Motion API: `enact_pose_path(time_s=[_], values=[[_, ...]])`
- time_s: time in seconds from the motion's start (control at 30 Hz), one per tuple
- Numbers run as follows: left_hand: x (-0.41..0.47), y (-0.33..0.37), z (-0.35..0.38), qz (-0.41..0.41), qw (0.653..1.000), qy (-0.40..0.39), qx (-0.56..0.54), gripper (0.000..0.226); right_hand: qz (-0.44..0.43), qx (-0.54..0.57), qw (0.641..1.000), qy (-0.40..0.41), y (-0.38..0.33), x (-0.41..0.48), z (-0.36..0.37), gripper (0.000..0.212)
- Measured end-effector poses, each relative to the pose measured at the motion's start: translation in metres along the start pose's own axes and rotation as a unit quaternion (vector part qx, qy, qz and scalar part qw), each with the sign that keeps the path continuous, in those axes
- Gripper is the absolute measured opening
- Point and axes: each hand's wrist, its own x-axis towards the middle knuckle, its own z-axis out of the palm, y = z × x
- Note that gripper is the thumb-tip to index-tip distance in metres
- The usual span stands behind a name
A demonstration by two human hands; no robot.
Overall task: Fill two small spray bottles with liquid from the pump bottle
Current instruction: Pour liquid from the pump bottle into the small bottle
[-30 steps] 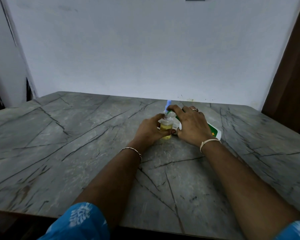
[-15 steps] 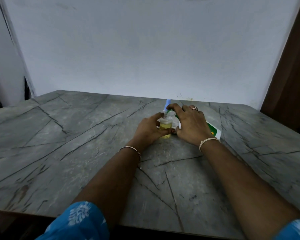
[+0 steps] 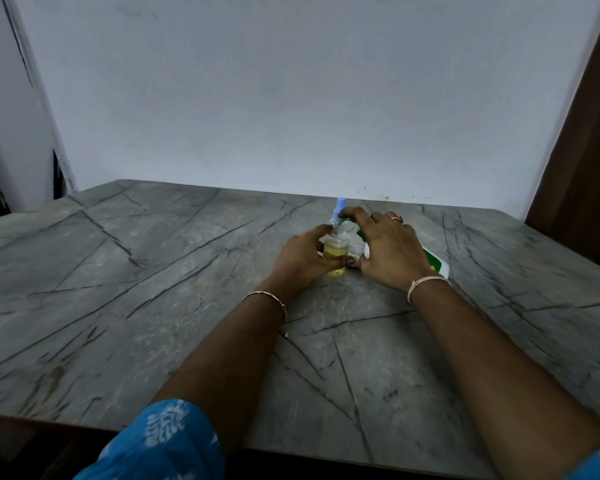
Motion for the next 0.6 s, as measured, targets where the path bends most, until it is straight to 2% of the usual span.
enact_pose_path(time_s=[0.23,0.47,0.6], values=[[0.001,-0.0029,0.0009,0.002,1.0,0.0,-0.002,0.07,0.005,-0.008,1.0,0.001,-0.0048,0.003,0.0009,0.073],[-0.0005,-0.0024,0.0019,0.015,1.0,0.012,-0.004,0.068,-0.021,-0.096,0.995,-0.029,0.0036,-0.0006,-0.0011,0.098],[0.0008,-0.003,0.0032,0.005,1.0,0.008,0.001,0.072,-0.02,-0.076,0.996,-0.042,-0.0001,0.0005,-0.0029,0.1]])
